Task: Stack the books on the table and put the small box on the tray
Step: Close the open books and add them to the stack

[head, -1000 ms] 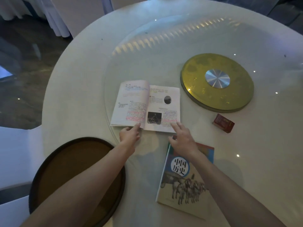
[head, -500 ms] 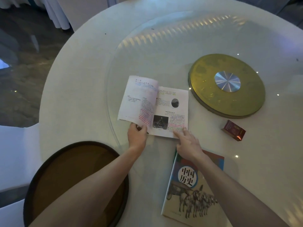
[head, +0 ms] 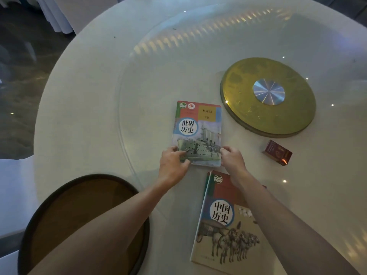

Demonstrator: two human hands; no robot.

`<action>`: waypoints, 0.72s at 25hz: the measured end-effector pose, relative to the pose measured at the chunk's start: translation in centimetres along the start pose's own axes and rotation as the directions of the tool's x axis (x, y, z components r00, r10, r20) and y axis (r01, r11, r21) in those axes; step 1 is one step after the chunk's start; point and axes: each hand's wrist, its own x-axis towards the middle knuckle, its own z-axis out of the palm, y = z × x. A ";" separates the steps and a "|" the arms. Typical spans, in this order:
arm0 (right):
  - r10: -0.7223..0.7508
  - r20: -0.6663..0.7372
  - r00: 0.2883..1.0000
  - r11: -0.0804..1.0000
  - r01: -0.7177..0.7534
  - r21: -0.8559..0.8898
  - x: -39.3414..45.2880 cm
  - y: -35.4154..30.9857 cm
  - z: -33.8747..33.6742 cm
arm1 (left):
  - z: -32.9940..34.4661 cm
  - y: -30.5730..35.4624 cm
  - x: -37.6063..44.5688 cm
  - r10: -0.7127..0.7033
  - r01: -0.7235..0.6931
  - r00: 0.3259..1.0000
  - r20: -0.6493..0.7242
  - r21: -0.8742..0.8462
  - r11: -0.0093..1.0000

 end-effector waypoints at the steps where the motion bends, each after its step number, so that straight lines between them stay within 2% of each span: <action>1: 0.002 -0.001 1.000 1.000 -0.002 0.005 0.2 0.1 -0.1 | 0.0 0.1 0.2 -0.034 0.033 0.999 -0.029 -0.040 0.999; 3: 0.004 0.012 1.000 1.000 -0.004 0.026 0.5 0.1 -0.2 | -0.5 0.4 1.0 -0.144 0.124 0.984 -0.108 -0.172 0.977; 5: 0.016 0.026 1.000 0.997 -0.018 0.071 0.9 0.1 -0.4 | -1.0 0.5 1.9 -0.233 0.191 0.964 -0.131 -0.270 0.944; 7: 0.033 0.035 0.999 0.993 -0.036 0.109 1.2 0.2 -0.7 | -1.5 0.4 2.6 -0.302 0.267 0.951 -0.060 -0.326 0.907; 10: 0.052 0.077 0.996 0.979 -0.066 0.191 1.3 0.2 -1.0 | -2.1 -0.3 3.2 -0.419 0.386 0.905 0.073 -0.554 0.738; 15: 0.010 0.200 0.980 0.970 -0.058 0.235 0.3 -0.5 -1.1 | -3.0 -0.1 3.4 -0.365 0.395 0.909 0.199 -0.690 0.606; 18: 0.004 0.226 0.974 0.972 -0.057 0.226 -0.4 -0.7 -0.8 | -3.6 1.0 2.8 -0.316 0.395 0.911 0.265 -0.779 0.486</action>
